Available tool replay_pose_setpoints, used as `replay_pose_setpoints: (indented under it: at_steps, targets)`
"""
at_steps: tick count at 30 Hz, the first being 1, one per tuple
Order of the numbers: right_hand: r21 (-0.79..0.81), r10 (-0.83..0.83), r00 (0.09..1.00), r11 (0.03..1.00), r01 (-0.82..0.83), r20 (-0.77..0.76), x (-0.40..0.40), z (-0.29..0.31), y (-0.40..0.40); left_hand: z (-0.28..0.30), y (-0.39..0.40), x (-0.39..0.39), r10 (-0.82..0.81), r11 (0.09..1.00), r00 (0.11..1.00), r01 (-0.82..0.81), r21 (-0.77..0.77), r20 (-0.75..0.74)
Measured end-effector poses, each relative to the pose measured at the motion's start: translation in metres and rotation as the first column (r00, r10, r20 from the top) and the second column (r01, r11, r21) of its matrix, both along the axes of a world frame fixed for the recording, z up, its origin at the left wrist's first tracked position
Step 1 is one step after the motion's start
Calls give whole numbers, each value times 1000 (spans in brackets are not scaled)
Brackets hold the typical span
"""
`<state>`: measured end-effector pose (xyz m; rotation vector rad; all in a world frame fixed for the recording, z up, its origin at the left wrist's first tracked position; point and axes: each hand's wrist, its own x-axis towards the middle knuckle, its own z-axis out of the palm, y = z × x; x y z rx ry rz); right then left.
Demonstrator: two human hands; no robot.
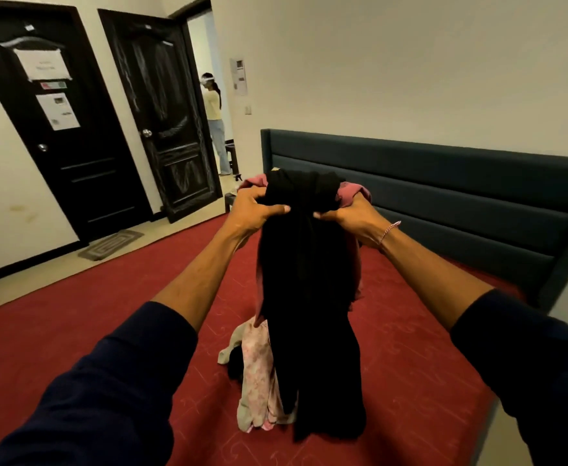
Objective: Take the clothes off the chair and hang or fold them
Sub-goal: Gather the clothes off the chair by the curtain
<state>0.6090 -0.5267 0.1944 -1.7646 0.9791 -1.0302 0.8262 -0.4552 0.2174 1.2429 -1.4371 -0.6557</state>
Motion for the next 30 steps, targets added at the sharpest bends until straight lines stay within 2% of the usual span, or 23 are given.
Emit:
replay_pose_setpoints:
  at_steps: [5,7,8,9,11,12,13,14,16,18,21,25,30]
  targets:
    - [128,222,960,961,-245,169,26,-15,-41,-16,-24,25,41,999,999,-41,30,-25]
    - [226,319,936,910,-347,149,36,-40,-52,-36,-29,35,56,991,998,-51,126,-30]
    - [312,373,920,866,-391,116,41,-55,-56,-51,-33,42,65,972,998,-58,227,-25]
    - [391,376,926,849,-355,25,44,-72,-58,-66,-35,51,58,932,998,-52,358,-4]
    - [503,349,894,847,-173,-281,50,-103,-58,-100,-33,66,-40,758,995,-32,651,95]
    - [511,317,843,858,-59,-435,52,-122,-60,-118,-31,73,-97,662,986,-36,748,133]
    - [538,337,780,843,0,-528,55,-142,-61,-136,-29,77,-122,597,982,-42,801,143]
    - [599,400,738,801,8,-544,60,-160,-61,-150,-23,78,-118,561,984,-45,827,133]
    - [652,465,706,758,-5,-535,69,-187,-57,-170,-16,78,-84,550,992,-36,834,98]
    - [600,446,688,800,-19,-573,80,-201,-53,-180,-10,77,-82,559,991,-43,828,107]
    - [514,451,640,852,-101,-622,96,-198,-38,-187,-3,74,-90,604,972,-118,788,215]
    - [429,471,591,875,-222,-655,117,-197,-24,-193,9,71,-54,664,945,-208,719,323]
    - [205,411,567,897,-391,-714,149,-200,8,-209,42,84,-9,713,822,-394,580,569]
